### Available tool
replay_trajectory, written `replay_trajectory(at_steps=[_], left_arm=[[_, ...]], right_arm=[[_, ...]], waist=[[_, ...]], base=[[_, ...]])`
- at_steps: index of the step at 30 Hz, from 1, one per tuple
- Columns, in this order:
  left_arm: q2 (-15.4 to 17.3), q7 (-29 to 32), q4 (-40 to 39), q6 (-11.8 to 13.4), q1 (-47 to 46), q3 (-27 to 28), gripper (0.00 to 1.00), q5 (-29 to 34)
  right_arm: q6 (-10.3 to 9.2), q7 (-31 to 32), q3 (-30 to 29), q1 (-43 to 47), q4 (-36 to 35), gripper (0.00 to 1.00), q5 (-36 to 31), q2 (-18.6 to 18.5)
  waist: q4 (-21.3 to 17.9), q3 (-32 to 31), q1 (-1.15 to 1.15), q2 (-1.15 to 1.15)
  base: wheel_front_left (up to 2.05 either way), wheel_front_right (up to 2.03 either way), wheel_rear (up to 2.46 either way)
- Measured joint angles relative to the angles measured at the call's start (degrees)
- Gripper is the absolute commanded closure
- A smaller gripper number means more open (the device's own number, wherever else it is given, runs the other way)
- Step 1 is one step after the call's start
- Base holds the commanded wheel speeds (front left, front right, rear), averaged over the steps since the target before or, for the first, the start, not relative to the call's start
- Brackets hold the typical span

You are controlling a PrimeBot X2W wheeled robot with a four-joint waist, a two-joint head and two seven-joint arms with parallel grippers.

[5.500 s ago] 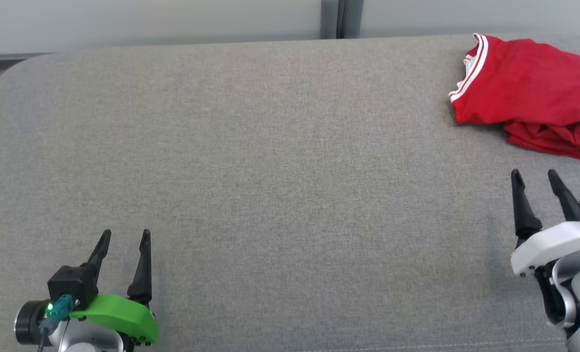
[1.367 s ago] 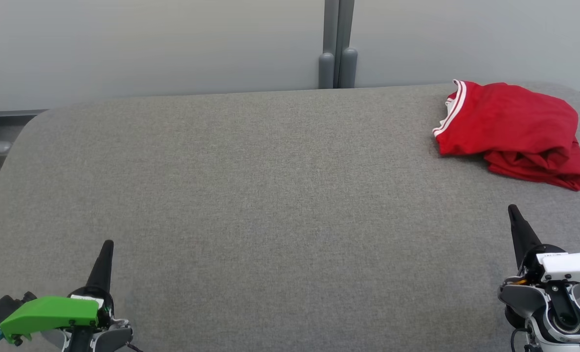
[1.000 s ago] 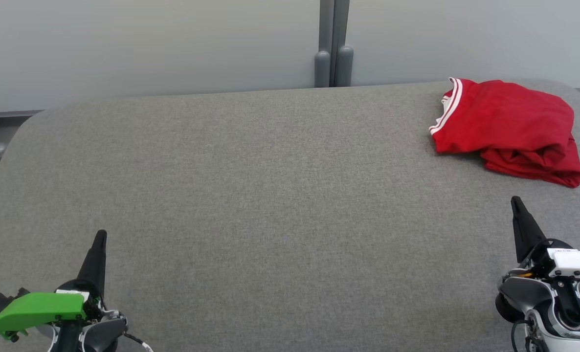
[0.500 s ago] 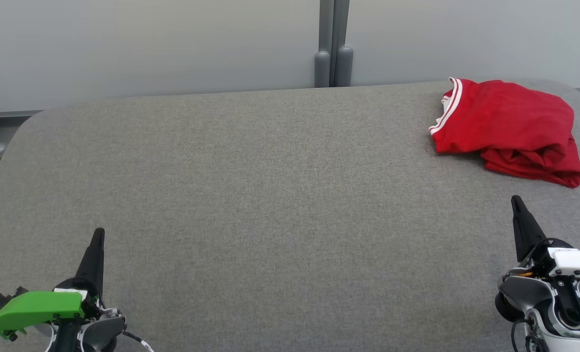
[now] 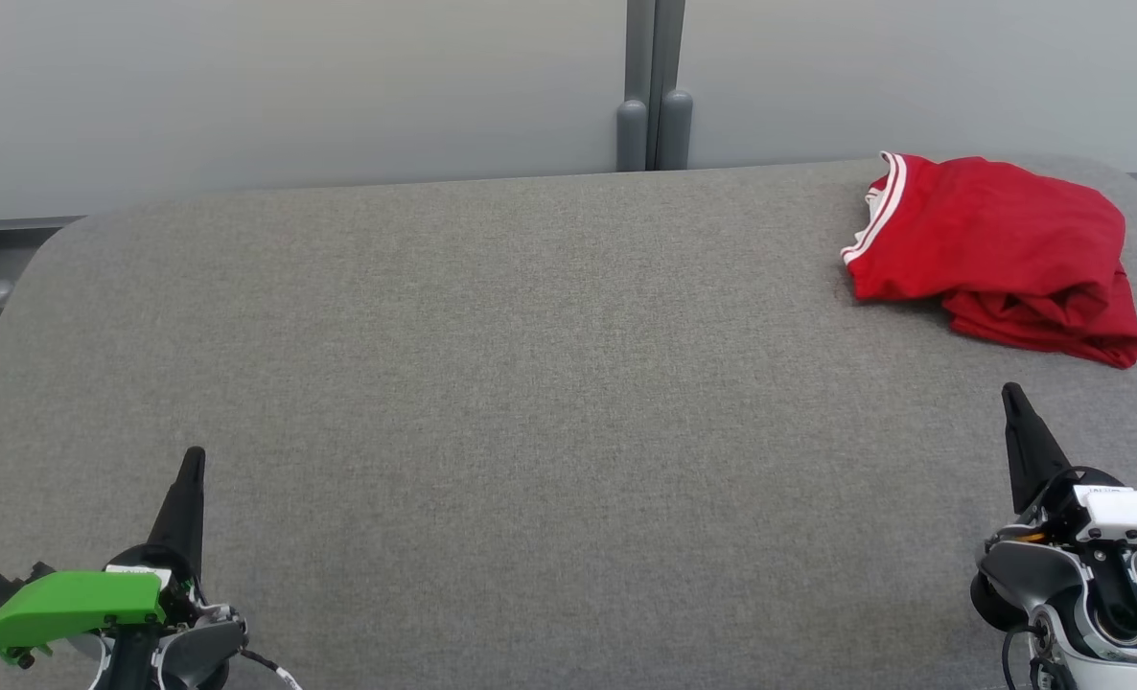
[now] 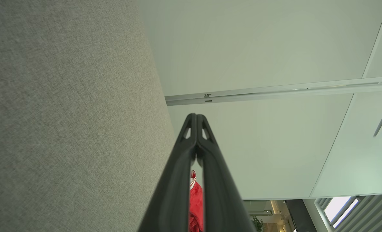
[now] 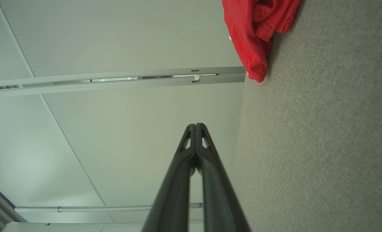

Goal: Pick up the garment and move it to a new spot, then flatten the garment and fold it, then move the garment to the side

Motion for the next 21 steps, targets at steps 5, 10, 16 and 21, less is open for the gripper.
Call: replay_trajectory(at_steps=[5, 10, 16, 21], left_arm=[[0.0, 0.0, 0.0, 0.0, 0.0, 0.0, 1.0, 0.0], [0.0, 0.0, 0.0, 0.0, 0.0, 0.0, 1.0, 0.0], [0.0, 0.0, 0.0, 0.0, 0.0, 0.0, 1.0, 0.0], [0.0, 0.0, 0.0, 0.0, 0.0, 0.0, 1.0, 0.0]], right_arm=[[0.0, 0.0, 0.0, 0.0, 0.0, 1.0, 0.0, 0.0], [0.0, 0.0, 0.0, 0.0, 0.0, 1.0, 0.0, 0.0], [0.0, 0.0, 0.0, 0.0, 0.0, 1.0, 0.0, 0.0], [0.0, 0.0, 0.0, 0.0, 0.0, 1.0, 0.0, 0.0]], waist=[[0.0, 0.0, 0.0, 0.0], [0.0, 0.0, 0.0, 0.0], [0.0, 0.0, 0.0, 0.0], [0.0, 0.0, 0.0, 0.0]], base=[[0.0, 0.0, 0.0], [0.0, 0.0, 0.0], [0.0, 0.0, 0.0], [0.0, 0.0, 0.0]])
